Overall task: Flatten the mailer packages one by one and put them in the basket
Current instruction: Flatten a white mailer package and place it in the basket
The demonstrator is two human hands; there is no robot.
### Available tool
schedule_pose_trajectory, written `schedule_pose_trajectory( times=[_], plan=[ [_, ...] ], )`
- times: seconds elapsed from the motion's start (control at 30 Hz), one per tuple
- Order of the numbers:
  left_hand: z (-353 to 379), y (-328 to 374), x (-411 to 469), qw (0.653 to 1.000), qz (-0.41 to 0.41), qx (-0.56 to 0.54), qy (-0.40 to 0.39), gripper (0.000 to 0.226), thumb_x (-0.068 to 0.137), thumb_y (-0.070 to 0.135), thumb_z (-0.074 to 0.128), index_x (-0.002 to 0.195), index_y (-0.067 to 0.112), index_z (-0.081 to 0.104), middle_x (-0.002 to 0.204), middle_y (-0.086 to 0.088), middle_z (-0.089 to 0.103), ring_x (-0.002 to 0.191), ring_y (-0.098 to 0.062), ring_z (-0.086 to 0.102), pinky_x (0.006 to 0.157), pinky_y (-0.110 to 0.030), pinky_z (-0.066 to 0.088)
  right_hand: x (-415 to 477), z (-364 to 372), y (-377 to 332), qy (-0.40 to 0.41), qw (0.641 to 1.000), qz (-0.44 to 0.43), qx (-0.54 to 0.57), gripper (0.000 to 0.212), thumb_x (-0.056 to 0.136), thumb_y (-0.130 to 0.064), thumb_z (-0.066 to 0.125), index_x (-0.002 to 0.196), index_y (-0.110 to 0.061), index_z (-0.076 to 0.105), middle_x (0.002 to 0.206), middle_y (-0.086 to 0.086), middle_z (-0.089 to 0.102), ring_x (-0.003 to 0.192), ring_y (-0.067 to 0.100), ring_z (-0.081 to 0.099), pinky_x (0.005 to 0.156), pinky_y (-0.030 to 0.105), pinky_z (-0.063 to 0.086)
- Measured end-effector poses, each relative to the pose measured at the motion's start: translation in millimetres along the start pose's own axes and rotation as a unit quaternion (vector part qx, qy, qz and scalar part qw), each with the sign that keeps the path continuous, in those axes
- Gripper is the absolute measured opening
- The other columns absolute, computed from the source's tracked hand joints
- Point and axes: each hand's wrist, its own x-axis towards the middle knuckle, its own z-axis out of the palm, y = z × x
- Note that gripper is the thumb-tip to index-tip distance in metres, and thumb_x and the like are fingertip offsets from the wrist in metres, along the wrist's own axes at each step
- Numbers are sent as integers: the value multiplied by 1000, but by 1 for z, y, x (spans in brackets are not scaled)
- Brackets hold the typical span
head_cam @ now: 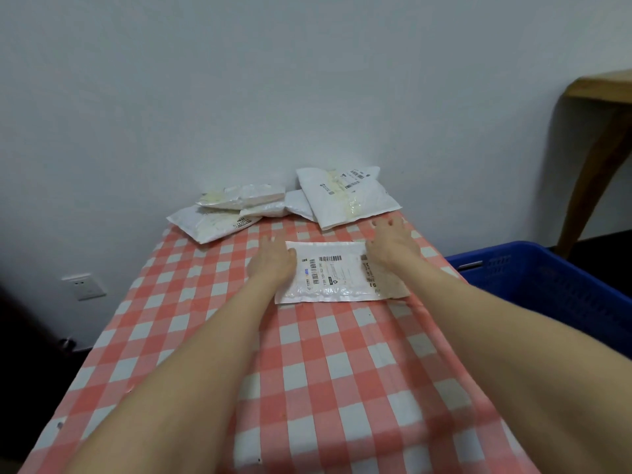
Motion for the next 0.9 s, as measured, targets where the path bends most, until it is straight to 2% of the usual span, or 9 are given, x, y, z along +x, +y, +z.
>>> schedule_pose_trajectory(
  times=[0.1, 0.2, 0.33, 0.4, 0.5, 0.57, 0.67, 0.77, 0.9],
  plan=[
    [2, 1, -8, 1000, 5, -5, 16, 48, 98, 29, 37, 145, 20, 33, 147, -11, 29, 126, -32, 44, 94, -39, 41, -6, 5, 0, -25, 999, 24, 18, 54, 91, -17, 54, 141, -14, 34, 146, 12, 26, 131, 33, 35, 101, 43, 40],
    [1, 3, -11, 999, 1, -14, 32, 42, 96, 25, 42, 138, 18, 42, 141, -10, 33, 119, -31, 49, 90, -37, 42, -9, 12, -5, -34, 997, 1, 66, 57, 89, -13, 54, 142, -16, 35, 146, 11, 25, 132, 30, 34, 100, 39, 39],
    [-2, 1, -8, 998, -27, 43, 31, 39, 96, 24, 40, 133, 12, 46, 139, -10, 33, 117, -31, 48, 88, -39, 43, -11, 11, -7, 20, 998, -49, 17, 53, 94, -24, 51, 145, -19, 35, 152, 7, 24, 139, 27, 25, 110, 38, 30],
    [0, 1, -5, 995, 9, 69, 69, 41, 94, 16, 42, 135, 14, 46, 142, -8, 33, 124, -27, 41, 94, -40, 42, -10, 12, -10, 24, 994, -107, -14, 55, 98, -30, 41, 150, -18, 26, 158, 5, 16, 145, 27, 14, 117, 40, 21],
    [10, 6, -1, 984, 147, 21, 95, 47, 94, 5, 40, 138, 19, 46, 148, 0, 35, 133, -21, 36, 106, -39, 36, -13, 22, -17, -53, 977, -190, -86, 59, 102, -35, 23, 155, -15, 6, 162, 3, -3, 148, 27, -9, 121, 43, 3],
    [18, 10, 2, 973, 220, 28, 67, 50, 96, 5, 38, 144, 19, 40, 152, 3, 33, 140, -18, 29, 113, -33, 26, -17, 30, -23, -93, 967, -212, -106, 60, 102, -37, 19, 155, -14, 1, 162, 4, -8, 147, 28, -14, 120, 45, -2],
    [26, 11, 6, 968, 240, 77, 11, 48, 102, 15, 30, 150, 17, 25, 158, 2, 22, 147, -18, 13, 119, -30, 11, -20, 35, -26, -119, 964, -209, -112, 60, 102, -38, 18, 154, -13, 0, 162, 5, -8, 147, 28, -15, 120, 47, -4],
    [28, 12, 3, 966, 230, 111, -26, 49, 104, 25, 21, 152, 17, 17, 159, 2, 16, 147, -18, 9, 120, -33, 10, -19, 36, -24, -133, 960, -211, -127, 60, 103, -40, 14, 154, -14, -2, 161, 6, -9, 147, 29, -16, 119, 48, -4],
    [32, 12, 0, 969, 211, 118, -56, 51, 103, 28, 16, 153, 19, 12, 160, 1, 13, 147, -19, 9, 120, -39, 10, -18, 43, -22, -136, 957, -213, -140, 60, 102, -41, 11, 154, -15, -4, 161, 6, -9, 147, 28, -16, 119, 49, -5]
  ],
)
